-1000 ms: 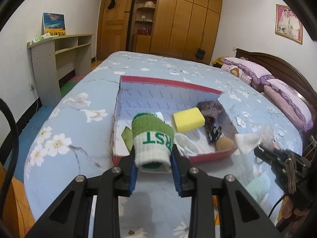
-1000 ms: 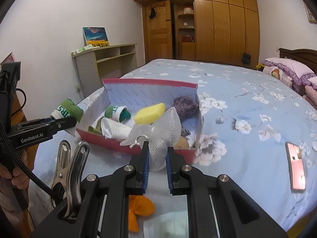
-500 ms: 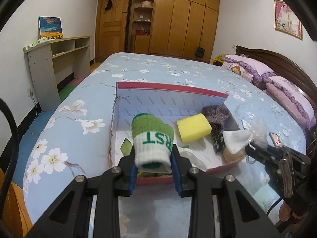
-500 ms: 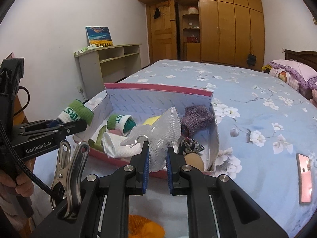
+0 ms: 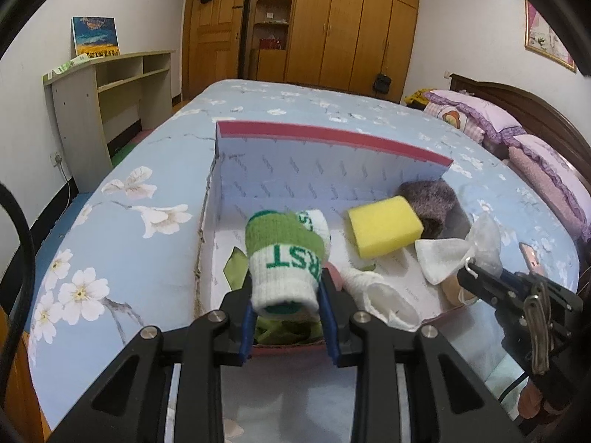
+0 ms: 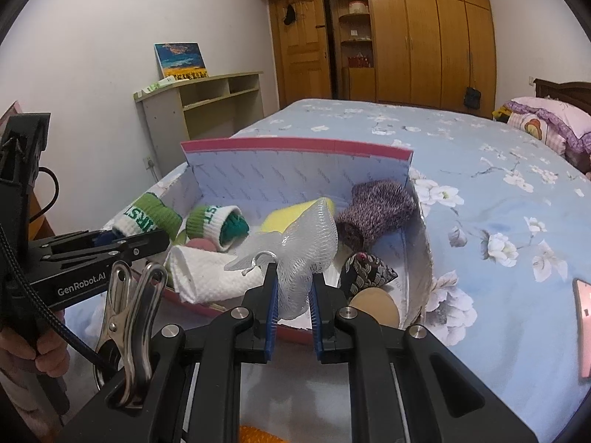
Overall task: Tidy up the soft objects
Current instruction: 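Carry the green-white sock and white mesh bag into the pink box with both tools, then open the left tool to drop the sock while the right tool releases the mesh bag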
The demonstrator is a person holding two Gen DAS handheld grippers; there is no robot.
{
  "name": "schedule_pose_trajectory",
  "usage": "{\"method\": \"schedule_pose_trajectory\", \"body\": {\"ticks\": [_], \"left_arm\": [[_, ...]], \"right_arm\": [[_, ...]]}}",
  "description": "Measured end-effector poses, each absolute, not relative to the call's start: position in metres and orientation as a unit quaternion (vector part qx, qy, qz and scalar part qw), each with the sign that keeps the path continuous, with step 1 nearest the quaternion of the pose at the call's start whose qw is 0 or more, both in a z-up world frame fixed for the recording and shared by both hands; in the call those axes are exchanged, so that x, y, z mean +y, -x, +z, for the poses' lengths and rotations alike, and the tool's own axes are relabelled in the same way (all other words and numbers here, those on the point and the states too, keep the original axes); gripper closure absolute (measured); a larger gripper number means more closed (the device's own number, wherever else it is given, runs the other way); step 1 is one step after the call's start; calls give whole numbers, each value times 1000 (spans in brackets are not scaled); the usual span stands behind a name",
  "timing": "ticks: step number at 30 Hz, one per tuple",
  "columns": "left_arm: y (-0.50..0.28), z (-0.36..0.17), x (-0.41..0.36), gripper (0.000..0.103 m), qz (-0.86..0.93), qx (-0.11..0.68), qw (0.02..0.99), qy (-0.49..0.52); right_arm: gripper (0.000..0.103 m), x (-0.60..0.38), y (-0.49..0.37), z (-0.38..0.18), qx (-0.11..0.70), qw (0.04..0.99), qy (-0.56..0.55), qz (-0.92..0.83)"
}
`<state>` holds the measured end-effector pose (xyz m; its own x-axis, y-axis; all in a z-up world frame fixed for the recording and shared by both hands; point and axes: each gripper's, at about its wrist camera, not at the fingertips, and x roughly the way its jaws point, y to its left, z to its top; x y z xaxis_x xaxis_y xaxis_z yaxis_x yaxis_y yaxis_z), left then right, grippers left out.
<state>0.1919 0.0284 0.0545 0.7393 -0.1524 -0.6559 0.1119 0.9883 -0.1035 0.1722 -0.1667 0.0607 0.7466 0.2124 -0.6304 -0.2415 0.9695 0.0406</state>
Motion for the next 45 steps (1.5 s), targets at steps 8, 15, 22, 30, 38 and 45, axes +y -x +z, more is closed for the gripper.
{"method": "schedule_pose_trajectory", "body": {"ticks": [8,15,22,30,38,45], "left_arm": [[-196,45,28,72,-66,363,929,25],[-197,43,26,71,-63,364,929,21],[-197,41,24,71,-61,366,928,18],[-192,42,24,71,-65,366,928,22],[-186,48,26,60,-60,363,929,25],[-177,56,28,59,-55,355,933,26]], "right_arm": [[87,-168,-182,42,353,928,14,118],[87,-171,-184,35,357,926,5,119],[87,-173,-184,32,358,926,-4,120],[87,-174,-183,31,361,925,-8,120],[82,-174,-181,33,361,926,-9,114],[74,-175,-178,37,355,928,-11,112]]}}
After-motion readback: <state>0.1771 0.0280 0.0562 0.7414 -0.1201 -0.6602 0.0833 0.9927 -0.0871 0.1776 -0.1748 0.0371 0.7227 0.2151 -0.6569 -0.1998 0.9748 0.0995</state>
